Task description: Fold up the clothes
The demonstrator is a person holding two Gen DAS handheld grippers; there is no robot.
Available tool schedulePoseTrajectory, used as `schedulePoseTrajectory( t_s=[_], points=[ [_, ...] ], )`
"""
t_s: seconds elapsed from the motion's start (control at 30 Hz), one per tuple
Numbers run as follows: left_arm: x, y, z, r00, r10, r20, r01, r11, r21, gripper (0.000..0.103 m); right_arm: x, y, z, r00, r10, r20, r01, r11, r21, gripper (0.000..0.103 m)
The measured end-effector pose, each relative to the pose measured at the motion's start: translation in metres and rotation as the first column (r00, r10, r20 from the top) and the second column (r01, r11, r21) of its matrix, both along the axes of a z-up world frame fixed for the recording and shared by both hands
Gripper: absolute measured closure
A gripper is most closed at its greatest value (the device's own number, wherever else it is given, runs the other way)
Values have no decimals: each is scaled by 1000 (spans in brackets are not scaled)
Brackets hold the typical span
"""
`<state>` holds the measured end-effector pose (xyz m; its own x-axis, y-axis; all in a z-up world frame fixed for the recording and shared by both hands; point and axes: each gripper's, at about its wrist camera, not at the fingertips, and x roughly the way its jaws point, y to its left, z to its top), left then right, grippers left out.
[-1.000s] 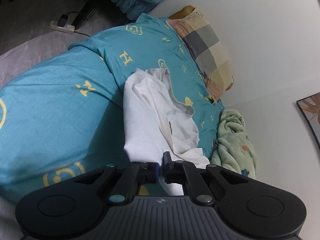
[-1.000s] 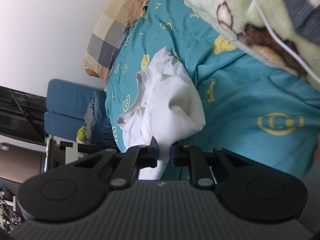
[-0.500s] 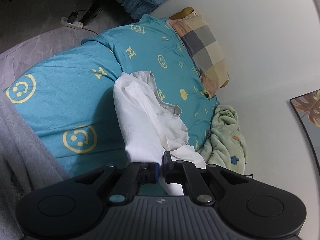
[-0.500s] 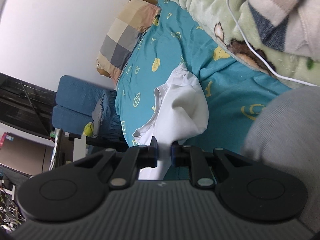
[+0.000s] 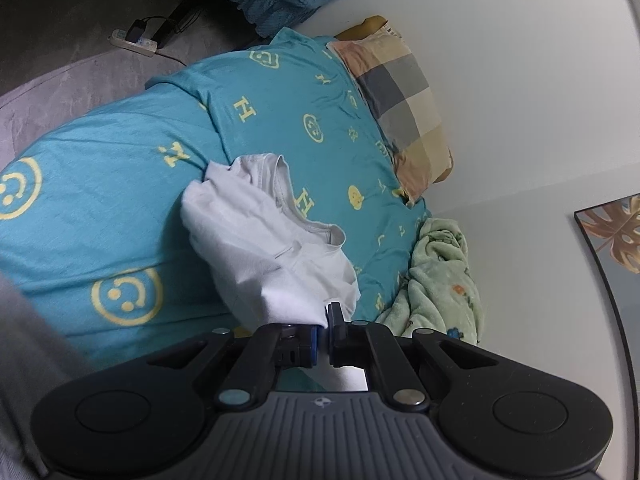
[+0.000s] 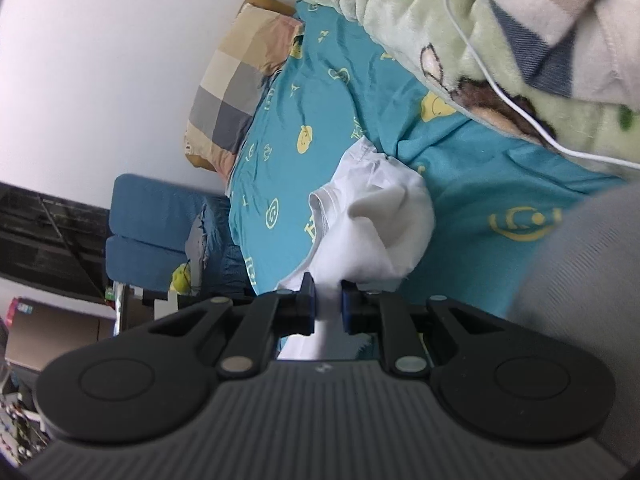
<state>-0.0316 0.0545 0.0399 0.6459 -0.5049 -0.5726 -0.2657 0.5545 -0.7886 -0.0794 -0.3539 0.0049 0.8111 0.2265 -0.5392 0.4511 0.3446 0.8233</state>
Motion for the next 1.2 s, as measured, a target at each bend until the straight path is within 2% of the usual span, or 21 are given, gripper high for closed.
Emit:
schedulePoseTrajectory(
  t_s=[0.37,0.6,0.77,0.97,1.07,1.2],
  points=[
    [116,-19,-14,999,37,-21,-36,998,44,98,105,-14,-22,999,-42,-10,42,998,46,87],
    [201,-29,-49,997,80,-22,-75,983,169,98,189,-20,-54,1000,-7,-3,8,999,50,87],
    [263,-36,-90,995,89,-48,-73,963,260,97,247,-21,-84,998,64,-16,-64,998,-19,87],
    [299,-41,-135,996,63,-62,-35,926,377,97,288,-16,-116,981,187,-57,-193,973,-127,87],
    [305,-44,-144,998,27,-56,-2,914,406,96,294,-13,-121,971,226,-76,-237,955,-180,86],
    [303,-49,-141,999,-22,-35,35,892,450,93,289,-6,-109,961,270,-54,-275,927,-255,85]
  ],
)
